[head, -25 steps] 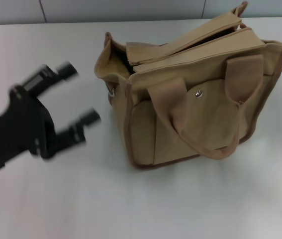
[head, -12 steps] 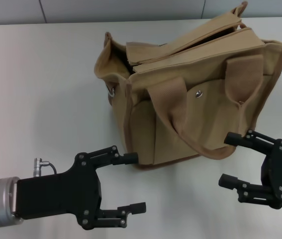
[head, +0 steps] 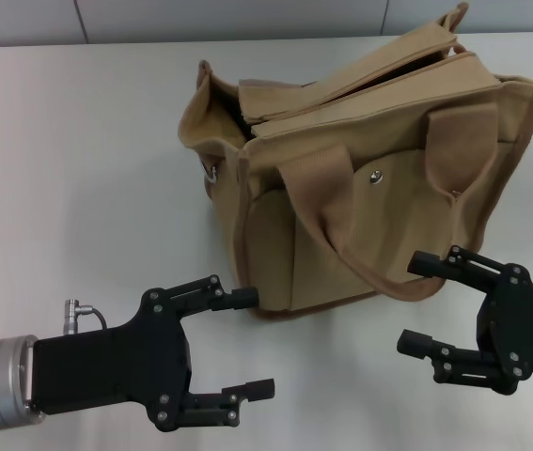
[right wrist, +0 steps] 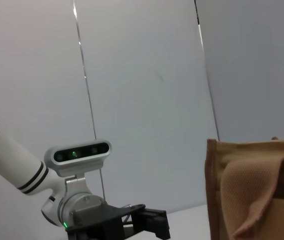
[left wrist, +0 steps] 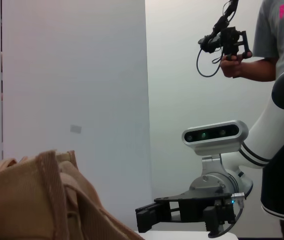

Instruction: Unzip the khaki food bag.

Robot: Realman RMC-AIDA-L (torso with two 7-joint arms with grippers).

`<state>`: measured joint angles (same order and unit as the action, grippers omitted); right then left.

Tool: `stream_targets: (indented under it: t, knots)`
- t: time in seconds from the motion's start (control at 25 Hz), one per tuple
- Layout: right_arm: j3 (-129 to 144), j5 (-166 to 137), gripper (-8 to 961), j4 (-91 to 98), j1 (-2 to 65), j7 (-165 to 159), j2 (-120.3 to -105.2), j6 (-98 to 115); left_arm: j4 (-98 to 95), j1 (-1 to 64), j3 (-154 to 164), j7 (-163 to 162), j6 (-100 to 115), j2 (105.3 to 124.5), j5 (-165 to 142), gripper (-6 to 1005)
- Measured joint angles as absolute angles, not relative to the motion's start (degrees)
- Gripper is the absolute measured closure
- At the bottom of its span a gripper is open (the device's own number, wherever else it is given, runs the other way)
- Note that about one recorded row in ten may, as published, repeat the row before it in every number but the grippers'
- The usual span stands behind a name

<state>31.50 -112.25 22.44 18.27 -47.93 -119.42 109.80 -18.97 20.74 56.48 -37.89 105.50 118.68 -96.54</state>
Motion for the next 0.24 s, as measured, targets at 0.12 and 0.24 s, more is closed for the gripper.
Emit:
stream_targets:
  t: [0.12, 0.24]
  knots:
    - [31.5, -112.3, 124, 22.4, 18.3, -47.7, -119.44, 109.3, -19.0, 20.7, 56.5, -37.8, 105.5, 118.67, -96.4, 199]
    - [31.5, -112.3, 124, 22.3, 18.4, -47.4, -119.47, 109.2, -19.0, 20.7, 56.4, -37.8, 105.5, 118.65, -96.4, 199]
